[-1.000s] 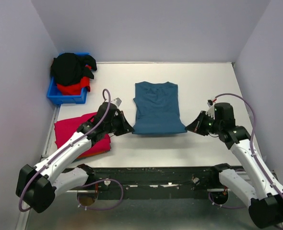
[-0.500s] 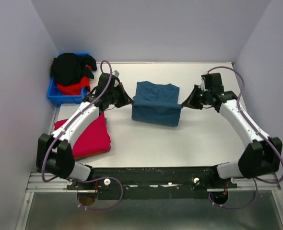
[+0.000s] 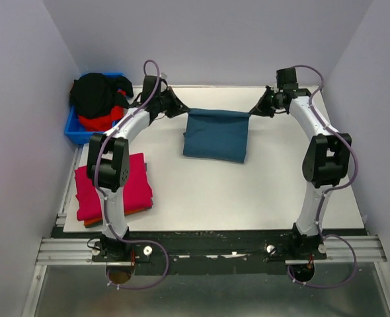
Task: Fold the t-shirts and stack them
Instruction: Fold the long partially folded tshirt into a neat square
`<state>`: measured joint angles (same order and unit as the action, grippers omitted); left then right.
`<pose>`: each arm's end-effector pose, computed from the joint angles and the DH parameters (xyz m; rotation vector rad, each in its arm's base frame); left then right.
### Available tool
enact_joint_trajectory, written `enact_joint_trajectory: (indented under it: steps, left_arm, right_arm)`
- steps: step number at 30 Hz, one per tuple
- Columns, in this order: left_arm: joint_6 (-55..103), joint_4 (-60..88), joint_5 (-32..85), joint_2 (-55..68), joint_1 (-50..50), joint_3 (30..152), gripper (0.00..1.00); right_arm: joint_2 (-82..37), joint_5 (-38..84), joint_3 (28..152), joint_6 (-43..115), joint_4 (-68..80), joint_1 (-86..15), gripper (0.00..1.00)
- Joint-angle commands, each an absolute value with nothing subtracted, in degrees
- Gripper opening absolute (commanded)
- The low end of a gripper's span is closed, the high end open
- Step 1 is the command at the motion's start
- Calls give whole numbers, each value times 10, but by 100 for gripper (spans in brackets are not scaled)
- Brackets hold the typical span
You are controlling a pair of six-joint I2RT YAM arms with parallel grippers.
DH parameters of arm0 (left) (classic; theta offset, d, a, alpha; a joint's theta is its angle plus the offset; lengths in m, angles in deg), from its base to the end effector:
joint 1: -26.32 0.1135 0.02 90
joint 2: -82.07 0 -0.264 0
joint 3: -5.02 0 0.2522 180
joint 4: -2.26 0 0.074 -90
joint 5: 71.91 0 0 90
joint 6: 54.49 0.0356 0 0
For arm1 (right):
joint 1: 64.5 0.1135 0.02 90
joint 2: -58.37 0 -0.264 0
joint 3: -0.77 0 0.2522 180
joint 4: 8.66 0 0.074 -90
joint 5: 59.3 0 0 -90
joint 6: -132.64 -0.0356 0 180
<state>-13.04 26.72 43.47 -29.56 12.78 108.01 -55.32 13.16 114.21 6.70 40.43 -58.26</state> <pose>0.4394 -0.1215 0.2630 -0.4202 2.2566 -1.0762 0.4448 0.0594 0.2723 0.5024 2.4520 0.6928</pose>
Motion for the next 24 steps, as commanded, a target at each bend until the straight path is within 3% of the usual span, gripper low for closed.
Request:
enact_joint_trajectory:
  steps: [1,2,3,4,5,6,7,11,17,21,24]
  left_arm:
    - [-165,185,479,-410,136,1159,0]
    - [-170,184,483,-433,136,1179,5]
    - [-170,189,485,-460,137,1206,24]
    - [-165,197,478,-487,137,1231,52]
    - [-161,207,463,-502,137,1248,75]
    - [-155,208,460,-511,138,1263,90]
    - [-149,204,461,-516,138,1271,96]
    - [-125,197,442,-495,142,1254,96]
    - [-93,190,423,-470,142,1202,90]
    - [-91,193,419,-485,142,1201,86]
    - [-90,196,412,-499,138,1207,84]
  right_arm:
    - [-630,122,1232,60,432,-607,1]
    - [-647,118,1247,58,430,-611,4]
    - [-669,115,1268,58,424,-612,17]
    - [-697,122,1304,56,432,-614,47]
    - [-725,130,1343,56,463,-614,68]
    - [-751,128,1381,58,481,-616,71]
    - [-767,122,1404,63,495,-616,72]
    - [-742,129,1337,70,453,-616,70]
    - [-678,133,1207,76,382,-615,54]
    - [-685,124,1189,80,373,-613,46]
    - [-703,114,1194,84,371,-612,46]
